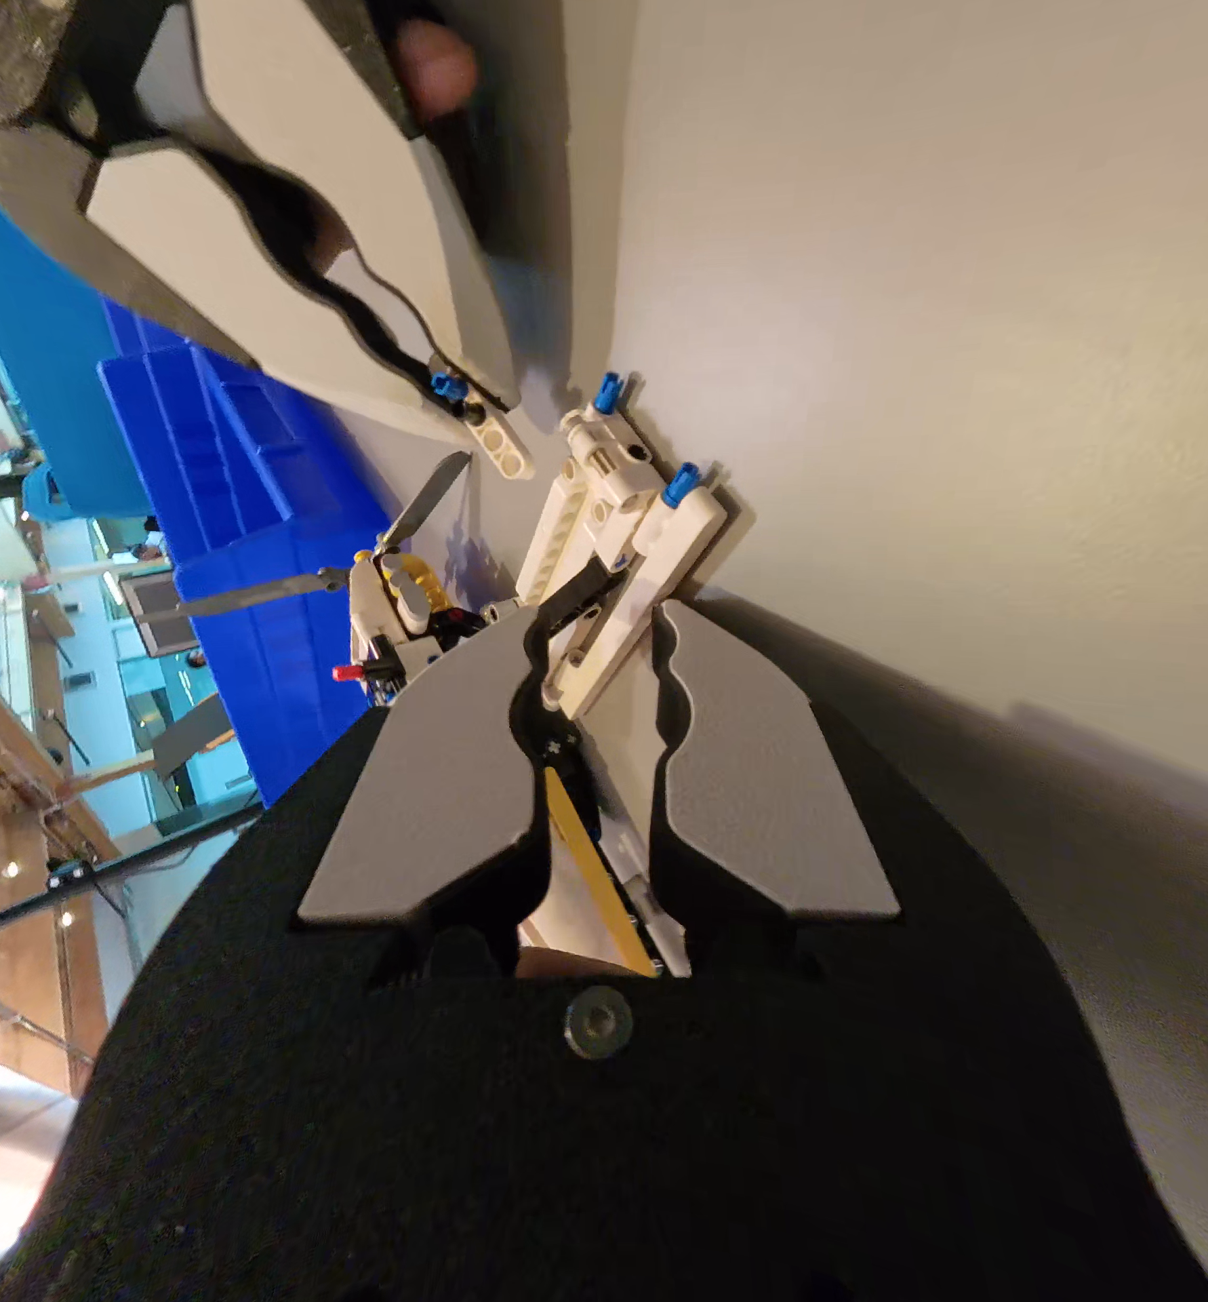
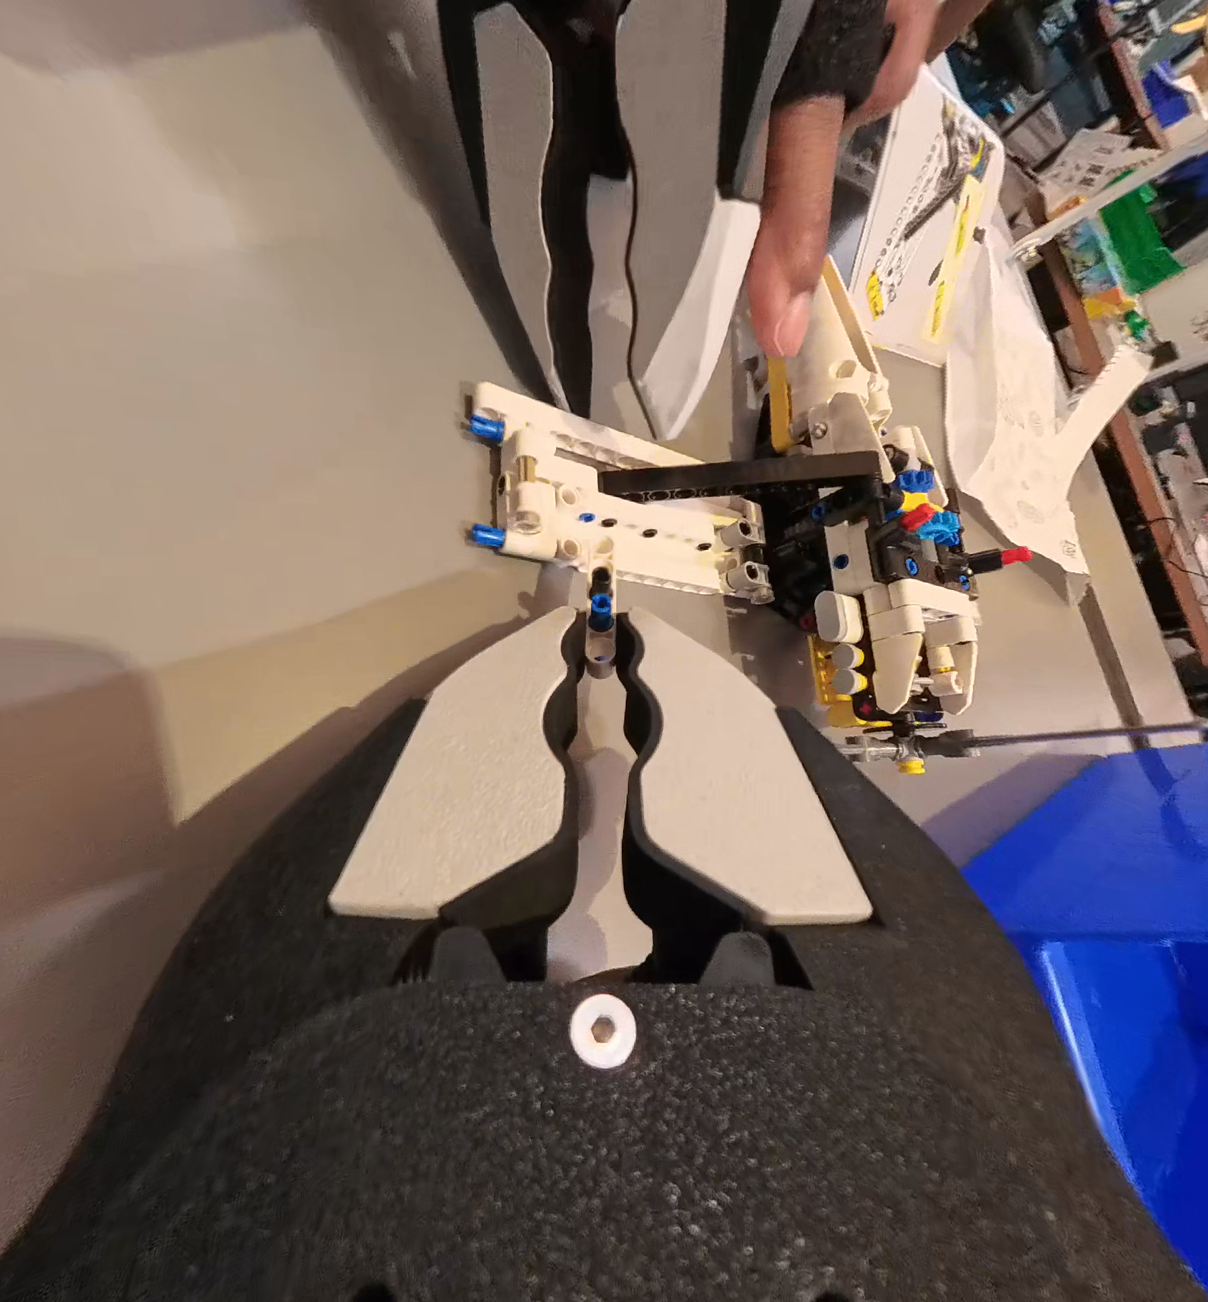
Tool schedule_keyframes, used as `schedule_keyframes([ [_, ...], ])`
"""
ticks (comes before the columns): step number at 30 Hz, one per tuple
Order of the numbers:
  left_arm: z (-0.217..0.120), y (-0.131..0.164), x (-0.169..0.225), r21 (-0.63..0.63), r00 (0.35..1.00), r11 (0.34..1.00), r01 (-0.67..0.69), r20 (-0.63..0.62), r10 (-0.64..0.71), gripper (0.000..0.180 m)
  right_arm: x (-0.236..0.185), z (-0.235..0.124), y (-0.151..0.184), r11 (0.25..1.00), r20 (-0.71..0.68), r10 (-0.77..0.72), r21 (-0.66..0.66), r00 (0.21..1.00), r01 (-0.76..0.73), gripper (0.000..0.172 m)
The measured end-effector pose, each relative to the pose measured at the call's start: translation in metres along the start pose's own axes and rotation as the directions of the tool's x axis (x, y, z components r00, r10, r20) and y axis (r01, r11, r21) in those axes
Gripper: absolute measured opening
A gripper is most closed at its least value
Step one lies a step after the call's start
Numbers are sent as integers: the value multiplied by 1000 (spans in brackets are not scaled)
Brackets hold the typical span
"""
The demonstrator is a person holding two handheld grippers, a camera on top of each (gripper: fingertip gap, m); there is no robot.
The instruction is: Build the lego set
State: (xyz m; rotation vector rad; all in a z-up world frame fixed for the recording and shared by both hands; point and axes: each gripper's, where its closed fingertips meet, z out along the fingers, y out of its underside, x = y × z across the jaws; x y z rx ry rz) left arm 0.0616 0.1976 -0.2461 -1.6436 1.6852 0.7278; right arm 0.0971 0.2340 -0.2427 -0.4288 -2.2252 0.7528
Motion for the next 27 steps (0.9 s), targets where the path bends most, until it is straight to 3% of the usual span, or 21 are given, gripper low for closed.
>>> schedule_keyframes([
  [8, 9, -8, -3, 34, 981, 988, -153, -116, 156, 25, 0, 4, -3, 999, 82, 21, 38, 996, -24, 7],
  [12, 12, -8, 5, 68, 966, 988, -140, -209, 151, 7, 0, 5, -3, 999, 98, 29, 42, 995, -33, 7],
  [17, 14, -12, -4, 97, 953, 986, -138, -257, 159, 23, -1, 5, -3, 998, 118, 35, 46, 992, -41, 7],
  [27, 18, -16, 2, 127, 880, 976, -179, -422, 216, 8, -1, 0, 0, 998, 116, 40, 51, 992, -46, 8],
])
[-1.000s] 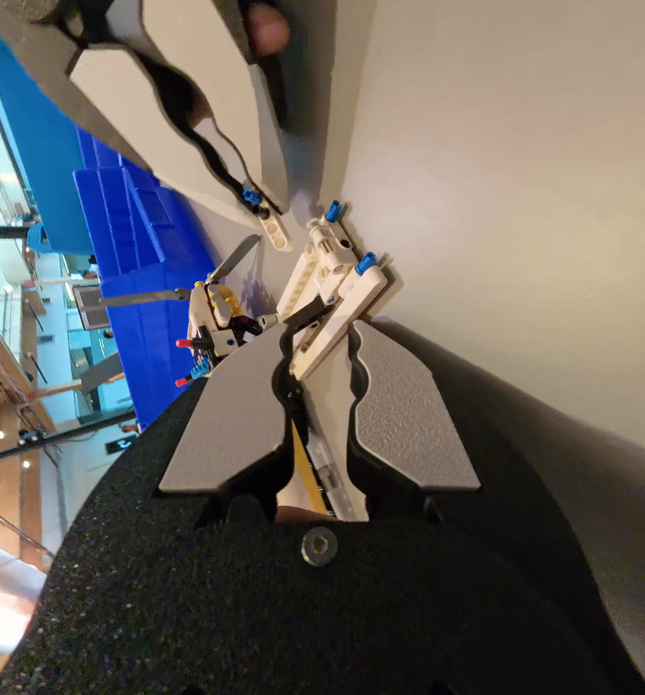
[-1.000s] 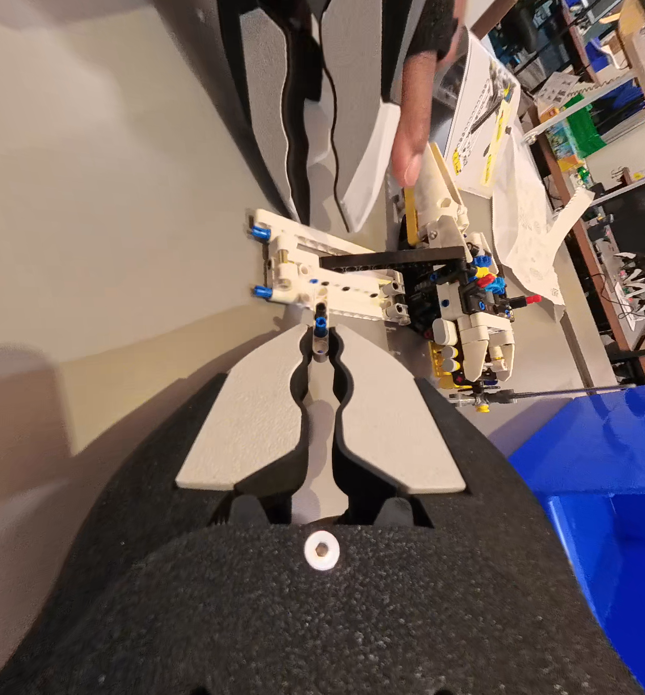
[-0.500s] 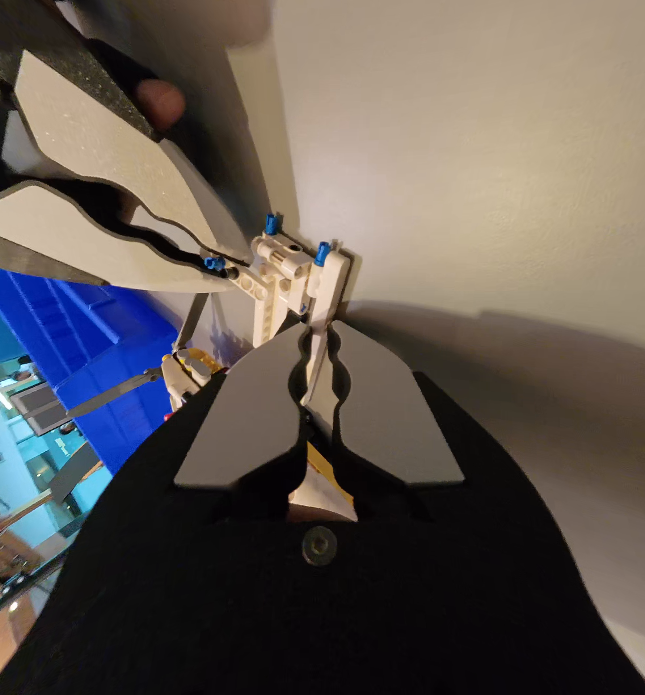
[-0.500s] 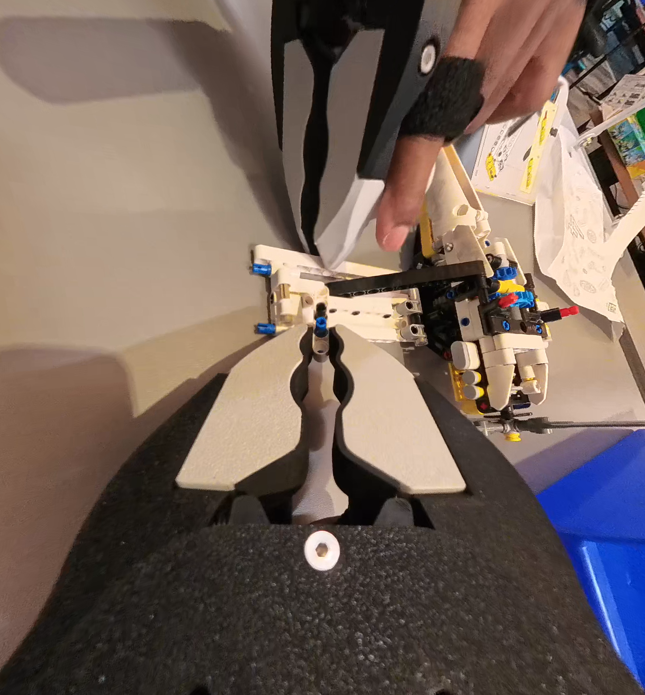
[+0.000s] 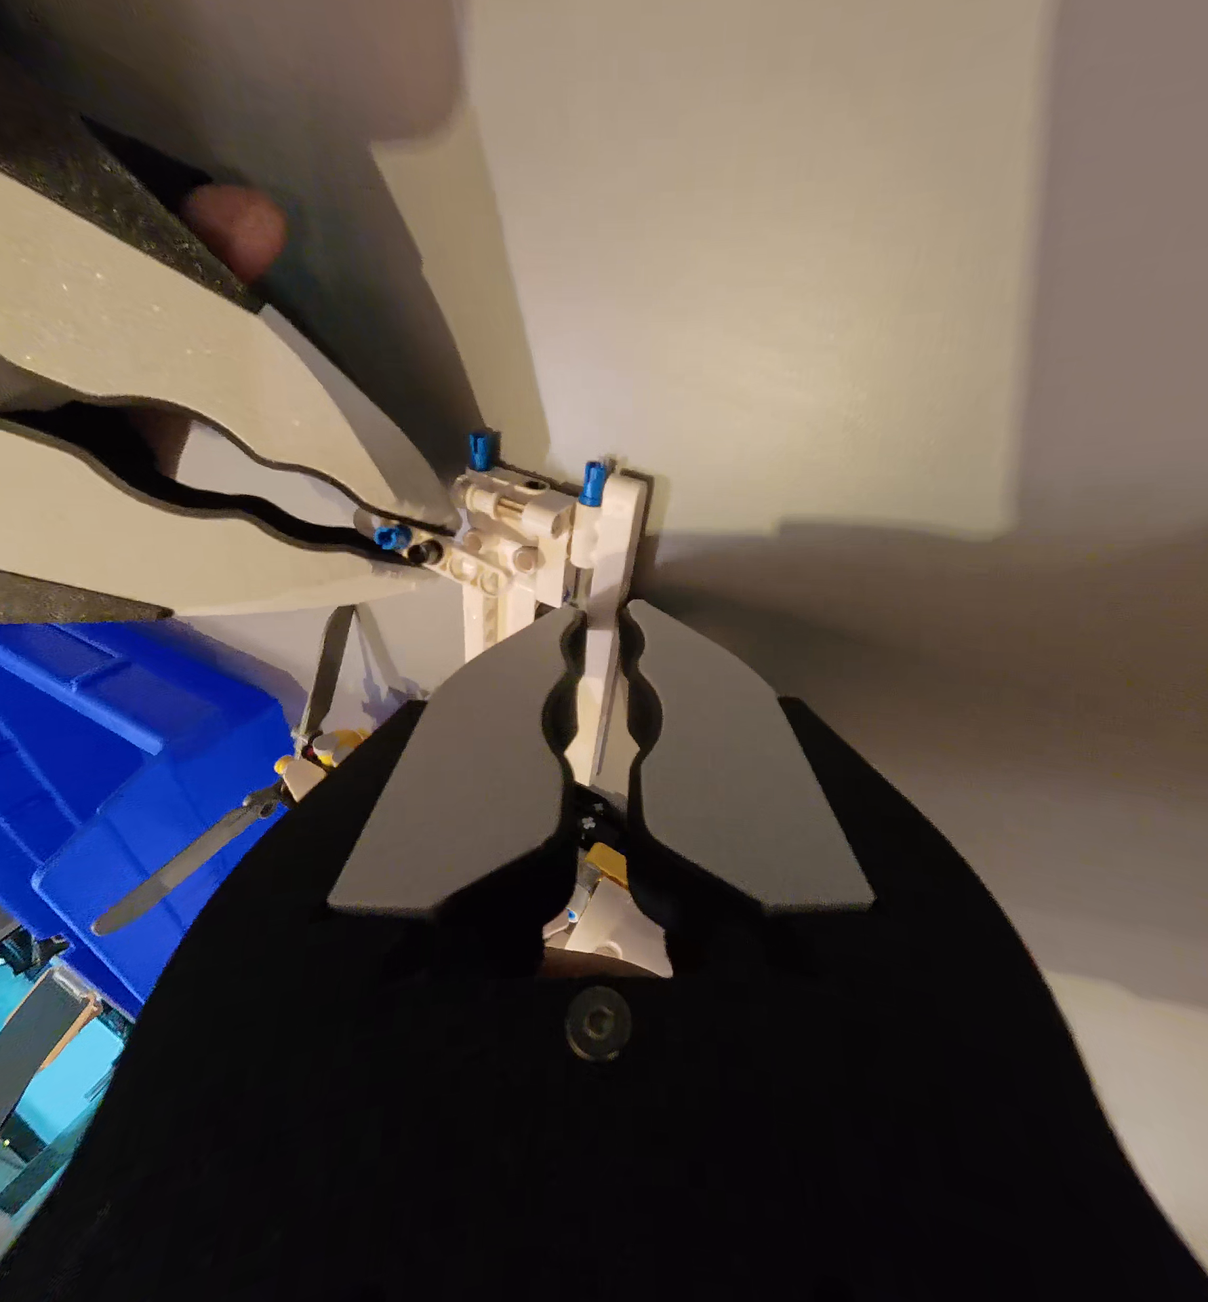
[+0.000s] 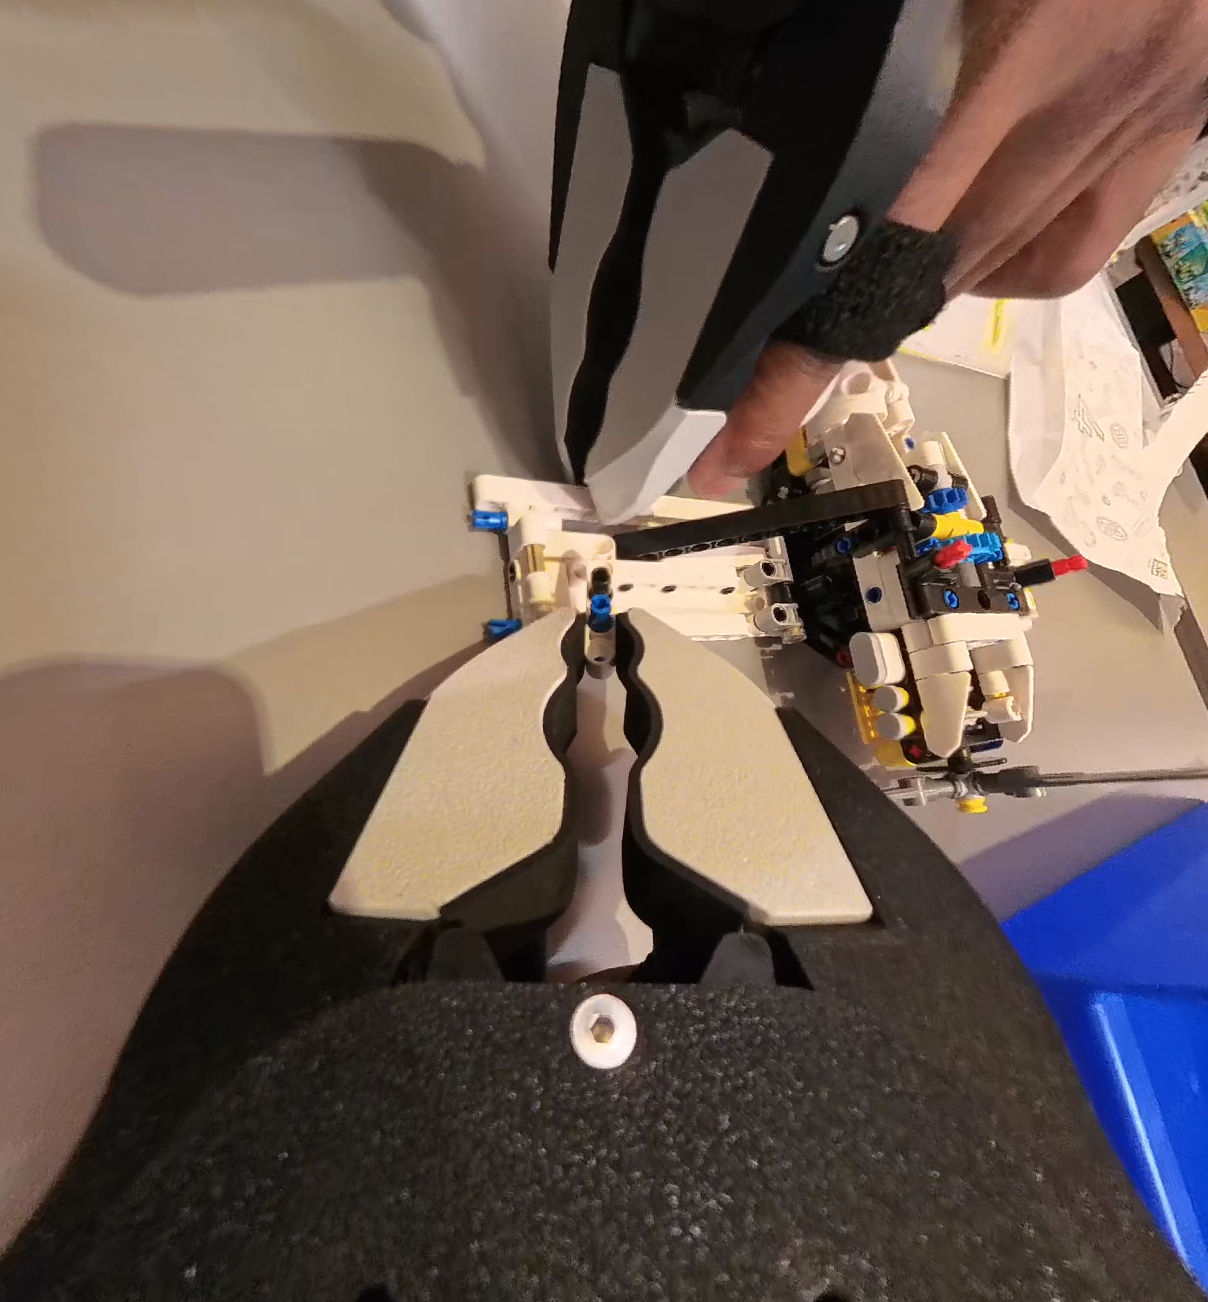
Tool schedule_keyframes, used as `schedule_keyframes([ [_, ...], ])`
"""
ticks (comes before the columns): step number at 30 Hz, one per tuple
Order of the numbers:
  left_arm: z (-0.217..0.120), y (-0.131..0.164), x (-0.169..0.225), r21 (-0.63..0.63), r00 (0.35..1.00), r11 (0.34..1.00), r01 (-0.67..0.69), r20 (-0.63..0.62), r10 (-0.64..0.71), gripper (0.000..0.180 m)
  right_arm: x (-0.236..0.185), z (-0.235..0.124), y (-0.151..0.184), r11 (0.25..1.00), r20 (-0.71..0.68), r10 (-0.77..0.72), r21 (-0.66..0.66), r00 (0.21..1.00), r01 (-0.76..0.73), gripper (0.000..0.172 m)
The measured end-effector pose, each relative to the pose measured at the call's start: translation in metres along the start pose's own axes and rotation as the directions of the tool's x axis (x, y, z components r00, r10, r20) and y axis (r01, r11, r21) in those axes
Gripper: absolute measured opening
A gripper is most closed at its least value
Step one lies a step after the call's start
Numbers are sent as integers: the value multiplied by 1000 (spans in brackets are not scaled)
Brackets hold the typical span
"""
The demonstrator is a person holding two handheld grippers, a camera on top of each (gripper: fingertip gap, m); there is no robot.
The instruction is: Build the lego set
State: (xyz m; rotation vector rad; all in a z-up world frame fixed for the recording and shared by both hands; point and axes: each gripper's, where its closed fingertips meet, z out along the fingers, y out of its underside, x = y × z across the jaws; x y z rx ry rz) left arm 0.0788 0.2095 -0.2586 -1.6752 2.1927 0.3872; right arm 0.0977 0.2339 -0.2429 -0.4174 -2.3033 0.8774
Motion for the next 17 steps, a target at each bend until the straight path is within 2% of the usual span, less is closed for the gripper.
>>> schedule_keyframes([
  [5, 1, -1, -4, 22, 998, 999, 42, 36, -43, 7, 2, -8, 4, 1000, -7, 22, 15, 1000, -22, 8],
  [17, -5, 0, -11, 71, 986, 991, 118, 109, -125, 7, 14, -22, 31, 994, -61, 81, -71, 995, -86, 8],
])
